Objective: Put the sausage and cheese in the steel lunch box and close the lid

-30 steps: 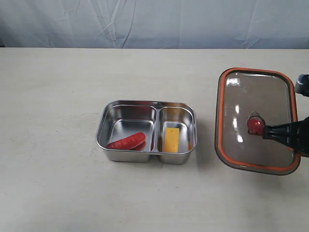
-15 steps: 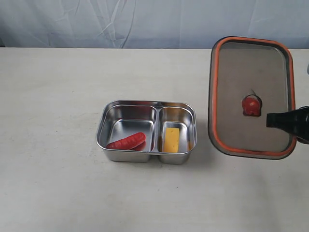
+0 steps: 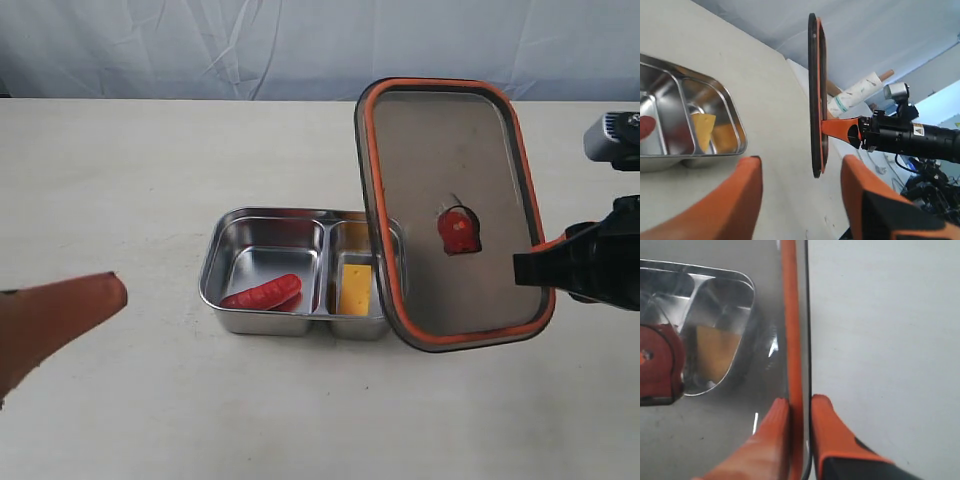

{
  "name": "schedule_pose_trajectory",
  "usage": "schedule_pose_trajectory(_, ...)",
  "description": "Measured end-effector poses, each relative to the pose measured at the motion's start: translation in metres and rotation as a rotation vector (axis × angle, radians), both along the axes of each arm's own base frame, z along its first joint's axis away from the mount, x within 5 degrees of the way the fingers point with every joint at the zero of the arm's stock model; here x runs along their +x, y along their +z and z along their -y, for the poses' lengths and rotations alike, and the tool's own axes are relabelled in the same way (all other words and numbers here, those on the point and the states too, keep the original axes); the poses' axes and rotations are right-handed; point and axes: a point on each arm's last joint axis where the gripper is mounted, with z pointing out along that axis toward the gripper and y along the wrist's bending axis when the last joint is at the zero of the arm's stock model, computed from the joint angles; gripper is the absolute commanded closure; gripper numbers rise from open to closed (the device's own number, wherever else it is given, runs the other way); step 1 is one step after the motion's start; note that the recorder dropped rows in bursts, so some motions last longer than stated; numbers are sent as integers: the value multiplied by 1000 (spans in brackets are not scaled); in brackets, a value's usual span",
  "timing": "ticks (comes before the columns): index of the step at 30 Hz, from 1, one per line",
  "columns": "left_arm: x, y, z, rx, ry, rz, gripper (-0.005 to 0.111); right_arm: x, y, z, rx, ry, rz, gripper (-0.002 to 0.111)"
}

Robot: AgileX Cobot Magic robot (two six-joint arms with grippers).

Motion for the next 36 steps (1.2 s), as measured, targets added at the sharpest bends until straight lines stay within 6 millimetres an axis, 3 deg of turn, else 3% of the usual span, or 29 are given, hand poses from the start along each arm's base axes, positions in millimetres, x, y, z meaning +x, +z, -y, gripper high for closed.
schedule_pose_trajectory(8, 38, 31, 8, 2, -182, 75, 53, -1, 1, -3, 19, 33, 5, 108)
schedule_pose_trajectory(15, 65, 31, 18, -3, -281, 40, 53, -2, 3, -7, 48, 75, 17, 108)
schedule_pose_trajectory(21, 74, 29, 42, 79, -350, 43, 53, -2, 3, -8, 62, 82, 20, 108)
schedule_pose_trajectory(36, 105, 45, 106, 249, -374, 106, 53, -2, 4, -9, 68, 85, 20, 108)
